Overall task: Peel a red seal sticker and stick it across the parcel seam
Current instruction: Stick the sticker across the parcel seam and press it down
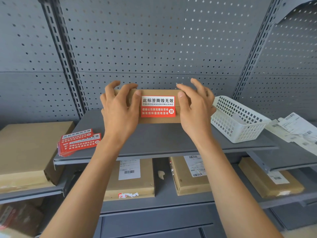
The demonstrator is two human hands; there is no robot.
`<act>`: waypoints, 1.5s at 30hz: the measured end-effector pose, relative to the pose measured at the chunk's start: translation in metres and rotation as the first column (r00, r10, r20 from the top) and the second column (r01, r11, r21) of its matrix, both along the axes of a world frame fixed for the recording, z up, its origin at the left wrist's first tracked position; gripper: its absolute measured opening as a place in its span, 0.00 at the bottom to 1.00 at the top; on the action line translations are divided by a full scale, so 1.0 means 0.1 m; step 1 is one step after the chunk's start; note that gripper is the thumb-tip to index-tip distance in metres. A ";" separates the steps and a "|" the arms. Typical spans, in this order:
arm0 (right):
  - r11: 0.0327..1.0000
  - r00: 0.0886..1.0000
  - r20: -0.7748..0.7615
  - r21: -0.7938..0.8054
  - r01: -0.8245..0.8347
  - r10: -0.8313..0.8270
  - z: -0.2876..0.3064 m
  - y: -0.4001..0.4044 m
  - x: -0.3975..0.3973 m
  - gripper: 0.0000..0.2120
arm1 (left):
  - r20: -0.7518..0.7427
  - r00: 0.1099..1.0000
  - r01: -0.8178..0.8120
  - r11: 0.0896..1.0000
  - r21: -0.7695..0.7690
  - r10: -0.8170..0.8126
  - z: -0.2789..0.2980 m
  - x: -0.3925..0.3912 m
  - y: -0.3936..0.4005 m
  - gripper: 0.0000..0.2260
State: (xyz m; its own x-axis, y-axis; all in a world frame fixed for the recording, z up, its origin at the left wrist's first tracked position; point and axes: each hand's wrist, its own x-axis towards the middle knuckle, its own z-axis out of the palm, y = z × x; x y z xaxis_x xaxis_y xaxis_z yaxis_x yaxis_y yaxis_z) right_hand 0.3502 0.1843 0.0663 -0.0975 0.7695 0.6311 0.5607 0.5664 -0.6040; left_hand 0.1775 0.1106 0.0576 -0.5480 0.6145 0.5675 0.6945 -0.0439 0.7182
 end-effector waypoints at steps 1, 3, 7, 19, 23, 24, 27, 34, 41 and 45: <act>1.000 1.000 0.011 -0.002 0.005 -0.005 0.02 -0.01 0.00 0.15 | -0.007 1.000 0.002 1.000 0.001 -0.002 0.01 0.00 -0.01 0.17; 1.000 0.999 0.047 -0.007 0.021 -0.020 0.05 -0.04 -0.03 0.20 | -0.019 1.000 0.005 1.000 -0.006 -0.005 0.05 0.03 -0.02 0.20; 0.995 0.982 0.160 0.032 0.093 -0.097 0.11 -0.11 -0.08 0.34 | -0.138 0.989 -0.049 0.998 -0.035 0.043 0.10 0.06 -0.05 0.30; 1.000 0.973 0.230 0.020 0.011 -0.016 0.19 -0.04 0.05 0.30 | -0.284 0.959 0.001 0.998 -0.057 -0.017 0.12 -0.07 -0.05 0.26; 0.999 0.979 0.197 0.002 -0.049 0.047 0.22 0.01 0.12 0.25 | -0.292 0.956 0.024 0.998 -0.056 -0.039 0.13 -0.12 -0.05 0.23; 0.998 0.981 0.184 0.000 -0.060 0.059 0.23 0.02 0.14 0.25 | -0.295 0.955 0.029 0.998 -0.050 -0.043 0.13 -0.12 -0.06 0.23; 0.998 0.980 0.188 0.004 -0.069 0.067 0.24 0.02 0.16 0.25 | -0.318 0.947 0.037 0.999 -0.037 -0.047 0.14 -0.12 -0.07 0.22; 1.000 0.950 0.311 0.011 0.029 -0.031 0.25 -0.09 0.05 0.44 | -0.397 0.918 -0.018 0.996 -0.090 -0.020 0.16 -0.06 -0.06 0.34; 0.998 0.945 0.322 -0.013 -0.060 0.061 0.28 -0.01 0.15 0.43 | -0.451 0.890 0.007 0.992 -0.130 -0.065 0.17 -0.15 -0.07 0.34; 0.993 0.937 0.327 -0.039 -0.112 0.119 0.32 0.03 0.23 0.40 | -0.469 0.875 0.050 0.987 -0.155 -0.119 0.18 -0.22 -0.09 0.34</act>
State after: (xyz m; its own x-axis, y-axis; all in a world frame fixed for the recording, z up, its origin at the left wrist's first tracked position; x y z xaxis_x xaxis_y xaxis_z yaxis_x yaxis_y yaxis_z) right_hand 0.3730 0.1870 0.0980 -0.3856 0.7527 0.5337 0.6613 0.6288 -0.4090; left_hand 0.1554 0.1017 0.0761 -0.1756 0.7350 0.6549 0.9512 -0.0450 0.3054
